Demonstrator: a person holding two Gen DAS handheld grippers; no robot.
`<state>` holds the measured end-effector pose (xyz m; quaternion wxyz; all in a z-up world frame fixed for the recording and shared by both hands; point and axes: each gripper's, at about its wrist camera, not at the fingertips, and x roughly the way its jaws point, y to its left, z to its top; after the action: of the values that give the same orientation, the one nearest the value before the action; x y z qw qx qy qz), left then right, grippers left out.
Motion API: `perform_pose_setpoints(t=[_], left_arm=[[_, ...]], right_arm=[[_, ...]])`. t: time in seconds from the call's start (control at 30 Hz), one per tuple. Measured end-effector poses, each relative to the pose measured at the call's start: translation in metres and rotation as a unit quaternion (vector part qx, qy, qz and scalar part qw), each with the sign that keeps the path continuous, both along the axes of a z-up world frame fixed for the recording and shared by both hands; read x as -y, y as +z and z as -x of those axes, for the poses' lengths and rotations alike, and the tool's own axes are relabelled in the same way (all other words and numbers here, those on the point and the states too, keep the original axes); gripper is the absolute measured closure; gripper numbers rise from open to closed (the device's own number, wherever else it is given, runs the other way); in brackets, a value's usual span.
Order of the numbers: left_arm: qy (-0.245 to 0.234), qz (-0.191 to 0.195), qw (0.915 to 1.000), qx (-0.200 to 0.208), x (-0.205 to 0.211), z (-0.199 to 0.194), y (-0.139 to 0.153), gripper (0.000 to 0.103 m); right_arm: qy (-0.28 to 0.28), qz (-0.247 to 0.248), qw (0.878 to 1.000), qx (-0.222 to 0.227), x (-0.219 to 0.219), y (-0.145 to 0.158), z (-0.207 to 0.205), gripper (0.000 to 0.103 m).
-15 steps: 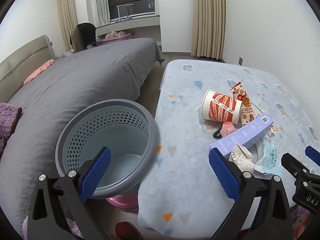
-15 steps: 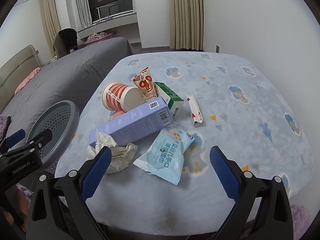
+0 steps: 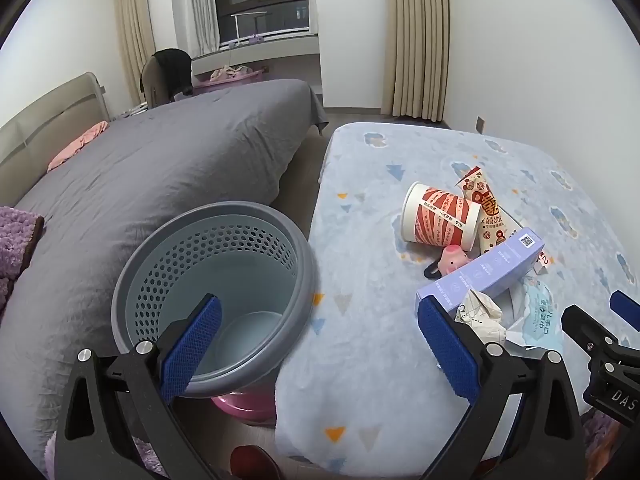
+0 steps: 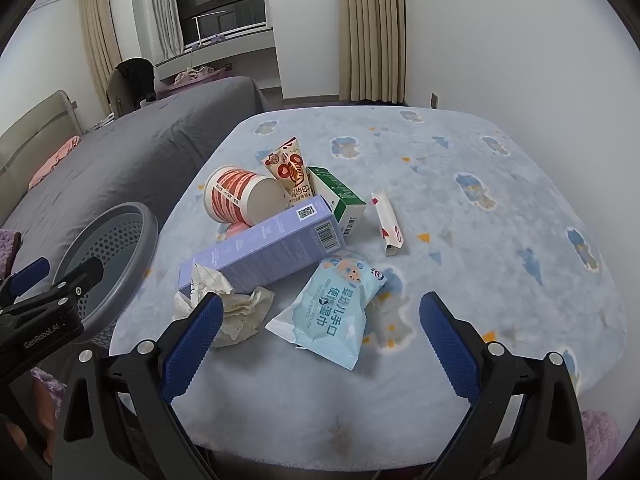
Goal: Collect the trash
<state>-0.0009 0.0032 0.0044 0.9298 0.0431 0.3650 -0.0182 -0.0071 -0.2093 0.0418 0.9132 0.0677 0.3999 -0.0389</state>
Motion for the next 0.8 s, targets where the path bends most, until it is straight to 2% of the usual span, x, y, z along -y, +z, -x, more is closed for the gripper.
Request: perform_pose_setpoints(t=[0.8], left_arm=[[0.001, -0.002, 1.0000, 0.000, -0.0004, 0.0022, 0.0040, 0.006]], right_arm=[[0.001, -0.006, 1.000, -0.001, 0.0014, 0.0017, 0.0012, 0.009]])
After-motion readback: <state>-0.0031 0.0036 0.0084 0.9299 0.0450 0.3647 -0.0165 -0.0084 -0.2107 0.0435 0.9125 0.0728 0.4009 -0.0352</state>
